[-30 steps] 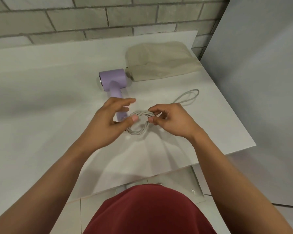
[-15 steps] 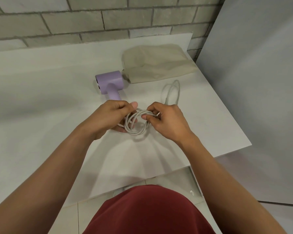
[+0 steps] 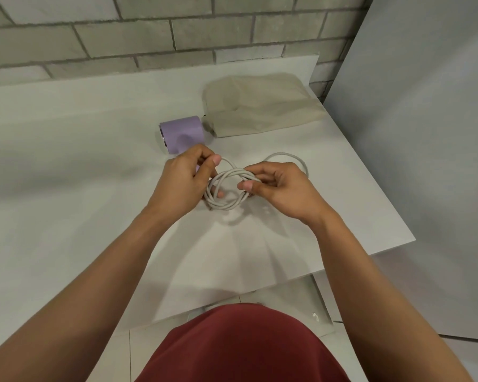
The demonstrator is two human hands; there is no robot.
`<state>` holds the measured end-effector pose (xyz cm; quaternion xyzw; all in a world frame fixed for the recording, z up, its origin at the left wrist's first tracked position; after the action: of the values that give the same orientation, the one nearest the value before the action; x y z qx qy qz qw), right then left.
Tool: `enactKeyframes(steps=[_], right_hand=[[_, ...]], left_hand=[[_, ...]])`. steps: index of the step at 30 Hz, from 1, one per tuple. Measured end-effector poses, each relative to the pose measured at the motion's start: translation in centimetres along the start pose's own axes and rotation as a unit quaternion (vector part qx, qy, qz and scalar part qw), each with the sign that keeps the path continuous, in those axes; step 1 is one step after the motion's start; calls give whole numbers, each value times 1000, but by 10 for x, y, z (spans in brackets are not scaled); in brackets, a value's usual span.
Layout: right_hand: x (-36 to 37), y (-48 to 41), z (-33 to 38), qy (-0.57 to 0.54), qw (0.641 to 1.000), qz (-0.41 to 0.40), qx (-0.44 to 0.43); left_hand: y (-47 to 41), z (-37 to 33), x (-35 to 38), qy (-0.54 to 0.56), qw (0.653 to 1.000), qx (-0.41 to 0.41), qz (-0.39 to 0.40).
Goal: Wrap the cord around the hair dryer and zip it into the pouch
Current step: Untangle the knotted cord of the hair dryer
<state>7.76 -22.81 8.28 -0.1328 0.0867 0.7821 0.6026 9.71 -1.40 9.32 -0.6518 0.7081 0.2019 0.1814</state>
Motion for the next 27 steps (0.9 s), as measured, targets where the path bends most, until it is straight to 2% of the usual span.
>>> enactKeyframes(steps=[4, 6, 9, 12, 15, 18, 22, 25, 27], right_hand=[[-3, -2, -2, 54, 999, 5, -2], [-2, -3, -3, 93, 995, 21, -6], [0, -4, -5, 109, 994, 15, -16], [0, -5, -5, 101, 995, -2, -28], [-1, -6, -5, 74, 997, -18, -22], [-1, -9, -8, 71, 997, -25, -22], [-4, -9, -6, 53, 998, -24, -32], [-4, -11, -2, 79, 995, -46, -41], [-4, -12, 0, 99, 994, -38, -41]], left_hand=[[-9, -2, -4, -33, 999, 6, 39], [-17, -11, -11, -102, 988, 43, 107], [-27, -26, -18, -200, 949, 66, 234], [-34, -34, -21, -184, 940, 35, 284], [-36, -35, -21, -122, 960, 15, 252], [-35, -29, -17, -98, 983, 40, 151], [-30, -19, -10, 9, 1000, 5, 21], [-28, -14, -6, 36, 999, -12, 16], [-29, -11, -9, -9, 999, 11, 30]])
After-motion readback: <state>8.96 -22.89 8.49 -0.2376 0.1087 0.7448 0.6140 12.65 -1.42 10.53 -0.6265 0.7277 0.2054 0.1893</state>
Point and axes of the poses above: each hand's wrist, its own y-axis away from the middle knuckle, its own x-axis out of the palm, z = x × y, the point moved 1 cm from there along -y, towards the middle knuckle, and after that the axes turned 7 degrees about -x, right-handed, at the moved point
